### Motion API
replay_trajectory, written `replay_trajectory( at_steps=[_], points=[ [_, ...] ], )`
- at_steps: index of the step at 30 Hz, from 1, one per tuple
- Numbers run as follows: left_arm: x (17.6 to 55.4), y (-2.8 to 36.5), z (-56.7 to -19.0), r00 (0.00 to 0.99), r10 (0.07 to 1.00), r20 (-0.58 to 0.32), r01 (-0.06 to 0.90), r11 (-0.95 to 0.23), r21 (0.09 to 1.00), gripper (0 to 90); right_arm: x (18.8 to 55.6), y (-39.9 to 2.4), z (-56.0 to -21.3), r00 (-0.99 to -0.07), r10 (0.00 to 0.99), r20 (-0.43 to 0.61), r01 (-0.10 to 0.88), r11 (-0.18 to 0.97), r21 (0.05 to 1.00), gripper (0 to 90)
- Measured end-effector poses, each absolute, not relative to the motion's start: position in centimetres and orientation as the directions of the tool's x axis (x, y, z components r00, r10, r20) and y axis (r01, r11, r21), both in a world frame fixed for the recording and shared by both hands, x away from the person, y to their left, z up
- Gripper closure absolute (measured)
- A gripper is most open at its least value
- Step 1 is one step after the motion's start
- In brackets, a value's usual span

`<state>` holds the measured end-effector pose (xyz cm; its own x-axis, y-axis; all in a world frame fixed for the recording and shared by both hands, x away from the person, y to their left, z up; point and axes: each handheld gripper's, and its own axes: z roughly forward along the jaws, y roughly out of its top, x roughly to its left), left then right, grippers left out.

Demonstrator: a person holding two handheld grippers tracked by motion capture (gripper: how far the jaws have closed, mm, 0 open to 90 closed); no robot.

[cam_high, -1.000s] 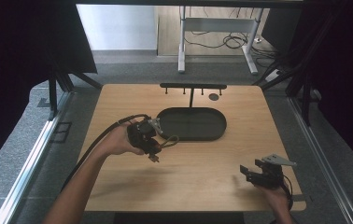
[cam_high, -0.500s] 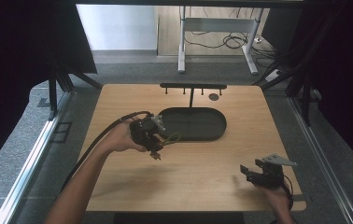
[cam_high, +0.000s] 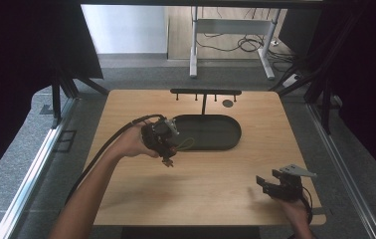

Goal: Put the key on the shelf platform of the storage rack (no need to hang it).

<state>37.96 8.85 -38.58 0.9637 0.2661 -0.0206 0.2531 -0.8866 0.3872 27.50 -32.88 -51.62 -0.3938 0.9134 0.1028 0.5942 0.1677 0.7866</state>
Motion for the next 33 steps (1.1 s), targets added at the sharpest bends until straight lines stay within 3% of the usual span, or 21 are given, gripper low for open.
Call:
replay_trajectory(
  at_steps=[33],
  points=[
    [41.1, 6.5, -38.2, 0.963, 0.269, -0.024, 0.259, -0.895, 0.363, 66.7, 27.5, -33.1, -51.6, -0.388, 0.915, 0.111, 0.597, 0.158, 0.786, 26.5]
  ],
)
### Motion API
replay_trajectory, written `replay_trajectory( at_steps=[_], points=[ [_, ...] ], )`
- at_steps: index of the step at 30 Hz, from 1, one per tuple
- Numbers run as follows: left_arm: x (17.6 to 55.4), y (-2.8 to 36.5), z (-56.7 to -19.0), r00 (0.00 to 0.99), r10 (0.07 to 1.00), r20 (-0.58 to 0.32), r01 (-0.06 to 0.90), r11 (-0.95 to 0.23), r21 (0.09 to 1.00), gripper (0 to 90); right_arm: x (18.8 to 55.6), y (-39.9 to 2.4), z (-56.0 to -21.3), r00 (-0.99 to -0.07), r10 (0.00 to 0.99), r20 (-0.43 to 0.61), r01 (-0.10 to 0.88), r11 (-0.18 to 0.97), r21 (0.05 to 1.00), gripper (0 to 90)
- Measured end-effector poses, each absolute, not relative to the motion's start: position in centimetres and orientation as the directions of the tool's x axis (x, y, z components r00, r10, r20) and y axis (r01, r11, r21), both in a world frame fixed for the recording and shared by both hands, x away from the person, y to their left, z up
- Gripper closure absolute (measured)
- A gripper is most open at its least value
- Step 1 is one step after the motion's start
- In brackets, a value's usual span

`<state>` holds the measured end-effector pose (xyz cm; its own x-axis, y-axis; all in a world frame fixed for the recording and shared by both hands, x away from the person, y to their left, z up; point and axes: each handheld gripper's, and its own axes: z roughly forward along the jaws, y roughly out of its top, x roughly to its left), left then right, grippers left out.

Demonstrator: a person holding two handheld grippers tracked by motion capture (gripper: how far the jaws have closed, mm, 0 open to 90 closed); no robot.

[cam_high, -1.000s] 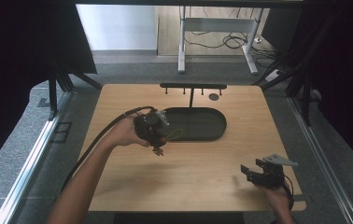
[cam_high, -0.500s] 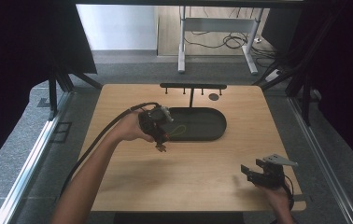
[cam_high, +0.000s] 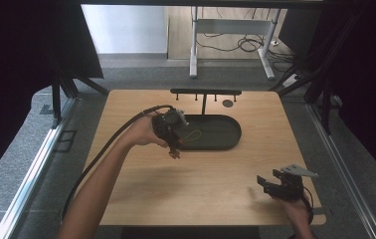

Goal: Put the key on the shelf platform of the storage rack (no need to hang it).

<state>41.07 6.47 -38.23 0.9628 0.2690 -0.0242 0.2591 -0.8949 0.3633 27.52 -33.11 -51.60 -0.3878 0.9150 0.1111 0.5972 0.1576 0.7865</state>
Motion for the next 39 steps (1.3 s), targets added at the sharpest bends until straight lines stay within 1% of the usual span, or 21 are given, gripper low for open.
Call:
replay_trajectory(
  at_steps=[39],
  points=[
    [43.5, 4.8, -37.4, 0.961, 0.275, -0.025, 0.265, -0.894, 0.361, 66.7, 27.5, -33.2, -51.6, -0.387, 0.916, 0.108, 0.597, 0.16, 0.786, 26.6]
  ],
)
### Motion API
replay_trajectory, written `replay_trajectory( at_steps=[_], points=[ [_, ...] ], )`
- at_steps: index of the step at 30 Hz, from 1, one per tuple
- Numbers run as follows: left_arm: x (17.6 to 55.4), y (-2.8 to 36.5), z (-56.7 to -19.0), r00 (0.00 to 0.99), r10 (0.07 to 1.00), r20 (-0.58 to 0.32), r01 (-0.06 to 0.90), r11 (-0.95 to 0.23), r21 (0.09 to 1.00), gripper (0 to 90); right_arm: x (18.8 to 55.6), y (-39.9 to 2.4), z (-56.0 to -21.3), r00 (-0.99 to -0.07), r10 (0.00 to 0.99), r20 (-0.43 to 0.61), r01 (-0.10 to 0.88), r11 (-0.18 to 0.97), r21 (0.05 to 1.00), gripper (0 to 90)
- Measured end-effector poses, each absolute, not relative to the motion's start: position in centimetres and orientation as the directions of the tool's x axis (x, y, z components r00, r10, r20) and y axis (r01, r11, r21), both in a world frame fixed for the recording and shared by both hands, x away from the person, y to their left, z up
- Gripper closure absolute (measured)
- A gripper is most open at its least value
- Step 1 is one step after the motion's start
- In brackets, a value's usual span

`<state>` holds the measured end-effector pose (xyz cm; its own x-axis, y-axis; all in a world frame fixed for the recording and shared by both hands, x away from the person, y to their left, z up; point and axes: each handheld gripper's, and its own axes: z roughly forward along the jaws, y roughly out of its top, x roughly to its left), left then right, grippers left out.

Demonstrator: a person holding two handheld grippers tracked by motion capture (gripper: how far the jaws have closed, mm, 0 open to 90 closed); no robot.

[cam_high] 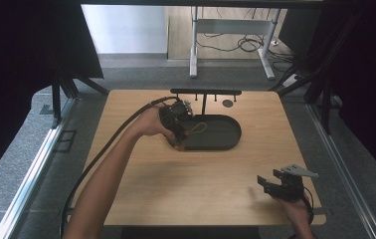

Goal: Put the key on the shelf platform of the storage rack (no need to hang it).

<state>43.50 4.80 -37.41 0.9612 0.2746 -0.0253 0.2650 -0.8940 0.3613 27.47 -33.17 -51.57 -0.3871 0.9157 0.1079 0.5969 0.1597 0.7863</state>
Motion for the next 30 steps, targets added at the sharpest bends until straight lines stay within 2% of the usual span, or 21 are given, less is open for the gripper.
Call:
replay_trajectory(
  at_steps=[30],
  points=[
    [44.9, 3.4, -36.7, 0.965, 0.262, -0.011, 0.248, -0.899, 0.36, 66.7, 27.4, -33.2, -51.2, -0.386, 0.916, 0.108, 0.588, 0.155, 0.794, 26.7]
  ],
)
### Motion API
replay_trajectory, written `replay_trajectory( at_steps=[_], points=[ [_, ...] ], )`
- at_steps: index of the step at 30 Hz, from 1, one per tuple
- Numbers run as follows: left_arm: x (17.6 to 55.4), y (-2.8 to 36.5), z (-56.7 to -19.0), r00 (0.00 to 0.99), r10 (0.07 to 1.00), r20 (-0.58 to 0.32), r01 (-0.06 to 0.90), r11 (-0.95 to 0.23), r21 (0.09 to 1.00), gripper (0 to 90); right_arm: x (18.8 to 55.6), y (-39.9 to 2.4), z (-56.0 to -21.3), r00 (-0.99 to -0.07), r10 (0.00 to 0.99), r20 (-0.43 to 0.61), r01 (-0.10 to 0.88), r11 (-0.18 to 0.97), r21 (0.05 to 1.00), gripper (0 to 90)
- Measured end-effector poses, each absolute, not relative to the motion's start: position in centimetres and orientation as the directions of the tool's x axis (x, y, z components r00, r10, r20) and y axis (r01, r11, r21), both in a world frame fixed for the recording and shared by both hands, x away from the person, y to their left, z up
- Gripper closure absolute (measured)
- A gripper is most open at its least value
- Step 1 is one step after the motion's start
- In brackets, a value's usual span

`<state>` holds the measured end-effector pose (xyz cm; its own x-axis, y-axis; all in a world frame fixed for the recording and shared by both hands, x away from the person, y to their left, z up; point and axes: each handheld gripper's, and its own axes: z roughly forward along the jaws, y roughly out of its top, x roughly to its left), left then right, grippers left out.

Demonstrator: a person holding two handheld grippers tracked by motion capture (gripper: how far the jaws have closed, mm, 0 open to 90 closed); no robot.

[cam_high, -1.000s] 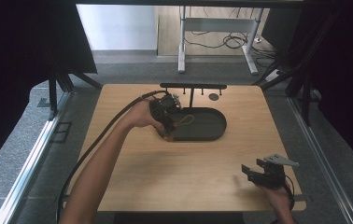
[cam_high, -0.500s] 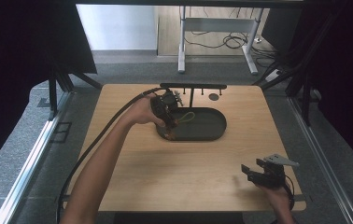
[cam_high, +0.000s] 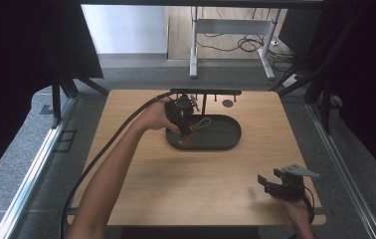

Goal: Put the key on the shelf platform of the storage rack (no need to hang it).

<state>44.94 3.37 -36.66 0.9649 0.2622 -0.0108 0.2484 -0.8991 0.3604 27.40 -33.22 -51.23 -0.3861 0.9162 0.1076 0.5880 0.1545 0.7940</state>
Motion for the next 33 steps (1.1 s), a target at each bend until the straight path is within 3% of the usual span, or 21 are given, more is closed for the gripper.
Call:
replay_trajectory(
  at_steps=[33],
  points=[
    [46.9, 0.7, -37.1, 0.969, 0.247, -0.017, 0.238, -0.91, 0.34, 66.7, 27.5, -33.1, -51.1, -0.392, 0.913, 0.115, 0.582, 0.149, 0.8, 26.7]
  ],
)
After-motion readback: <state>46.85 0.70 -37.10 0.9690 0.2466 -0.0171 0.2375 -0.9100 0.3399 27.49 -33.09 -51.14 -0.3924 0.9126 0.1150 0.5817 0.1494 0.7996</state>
